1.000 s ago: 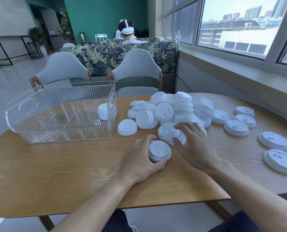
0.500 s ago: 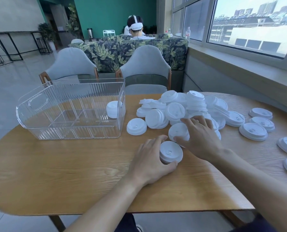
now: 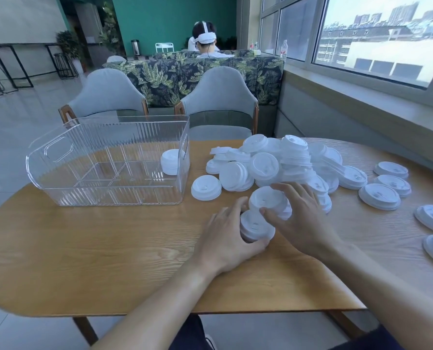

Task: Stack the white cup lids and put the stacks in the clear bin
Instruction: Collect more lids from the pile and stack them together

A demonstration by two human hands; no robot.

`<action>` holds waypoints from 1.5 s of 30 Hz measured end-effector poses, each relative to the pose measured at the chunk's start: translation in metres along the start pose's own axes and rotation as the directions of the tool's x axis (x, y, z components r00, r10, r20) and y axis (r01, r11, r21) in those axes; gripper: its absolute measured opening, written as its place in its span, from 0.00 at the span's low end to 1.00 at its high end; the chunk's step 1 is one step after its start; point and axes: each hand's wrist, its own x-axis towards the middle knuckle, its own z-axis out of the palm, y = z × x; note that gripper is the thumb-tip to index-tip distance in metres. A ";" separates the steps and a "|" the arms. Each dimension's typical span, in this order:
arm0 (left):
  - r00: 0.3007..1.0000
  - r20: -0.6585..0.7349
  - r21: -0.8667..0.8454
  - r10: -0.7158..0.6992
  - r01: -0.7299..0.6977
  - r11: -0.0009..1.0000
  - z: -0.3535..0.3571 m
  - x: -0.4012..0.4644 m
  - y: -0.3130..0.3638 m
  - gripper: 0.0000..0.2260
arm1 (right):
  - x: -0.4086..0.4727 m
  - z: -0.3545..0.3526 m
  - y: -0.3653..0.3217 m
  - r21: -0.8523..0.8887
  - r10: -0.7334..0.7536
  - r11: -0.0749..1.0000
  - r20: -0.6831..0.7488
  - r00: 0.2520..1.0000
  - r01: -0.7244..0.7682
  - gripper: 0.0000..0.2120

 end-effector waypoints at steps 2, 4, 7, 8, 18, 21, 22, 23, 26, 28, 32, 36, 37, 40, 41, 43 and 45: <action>1.000 -0.008 -0.030 -0.028 0.028 0.999 0.000 0.000 -0.001 0.43 | -0.007 0.003 0.000 0.040 0.009 0.999 -0.018 1.000 -0.009 0.26; 0.998 -0.023 -0.077 -0.052 0.050 0.996 -0.001 -0.001 -0.002 0.46 | -0.014 0.006 0.001 0.075 0.002 0.997 -0.033 0.999 0.000 0.25; 0.997 -0.042 -0.156 -0.057 0.050 0.987 -0.002 -0.004 -0.003 0.45 | -0.024 0.008 0.002 0.120 -0.010 0.993 -0.023 1.000 0.013 0.24; 0.997 -0.046 -0.180 -0.055 0.046 0.983 -0.003 -0.005 -0.003 0.45 | -0.027 0.008 0.002 0.134 -0.011 0.991 -0.017 1.000 0.013 0.24; 0.999 -0.033 -0.155 0.024 -0.029 0.987 -0.002 -0.008 -0.005 0.33 | -0.037 0.006 -0.001 0.228 -0.038 0.973 0.002 0.999 0.036 0.25; 0.998 -0.056 -0.179 0.026 -0.036 0.983 -0.001 -0.008 -0.005 0.32 | -0.038 0.006 0.000 0.231 -0.038 0.973 0.027 0.999 0.031 0.25; 0.998 -0.065 -0.196 0.020 -0.032 0.980 -0.002 -0.008 -0.005 0.32 | -0.038 0.006 0.000 0.228 -0.036 0.973 0.035 0.999 0.027 0.26; 0.997 -0.076 -0.216 0.013 -0.029 0.976 -0.002 -0.008 -0.005 0.32 | -0.038 0.006 0.001 0.225 -0.031 0.974 0.041 0.999 0.021 0.26; 0.995 -0.095 -0.252 0.001 -0.025 0.967 -0.003 -0.008 -0.005 0.31 | -0.039 0.007 0.002 0.231 -0.008 0.973 0.058 0.998 -0.006 0.27; 0.995 -0.099 -0.241 0.005 -0.028 0.970 -0.003 -0.008 -0.004 0.31 | -0.038 0.007 0.002 0.230 -0.003 0.973 0.069 0.998 -0.013 0.26; 0.996 -0.091 -0.192 -0.001 -0.016 0.981 -0.002 -0.010 -0.003 0.31 | -0.038 0.008 0.002 0.216 -0.015 0.976 0.080 0.997 -0.003 0.24; 0.997 -0.078 -0.116 0.006 -0.015 0.993 -0.001 -0.010 -0.002 0.30 | -0.039 0.009 0.002 0.181 -0.026 0.983 0.114 0.993 0.005 0.23; 0.997 -0.072 -0.105 0.011 -0.018 0.994 -0.001 -0.010 -0.002 0.30 | -0.039 0.009 0.002 0.170 -0.026 0.985 0.125 0.992 0.004 0.23; 0.997 -0.070 -0.083 0.019 -0.025 0.996 0.000 -0.009 -0.002 0.31 | -0.039 0.009 0.002 0.135 -0.026 0.991 0.155 0.988 0.005 0.23; 0.997 -0.069 -0.077 0.021 -0.026 0.997 0.000 -0.009 -0.003 0.31 | -0.039 0.008 0.002 0.127 -0.025 0.992 0.162 0.986 0.004 0.23; 0.998 -0.063 -0.067 0.020 -0.024 0.997 0.001 -0.009 -0.003 0.32 | -0.040 0.008 0.002 0.114 -0.022 0.993 0.173 0.985 0.002 0.22; 0.998 -0.059 -0.065 0.015 -0.018 0.998 0.002 -0.008 -0.004 0.31 | -0.040 0.009 0.002 0.103 -0.013 0.995 0.183 0.983 -0.006 0.22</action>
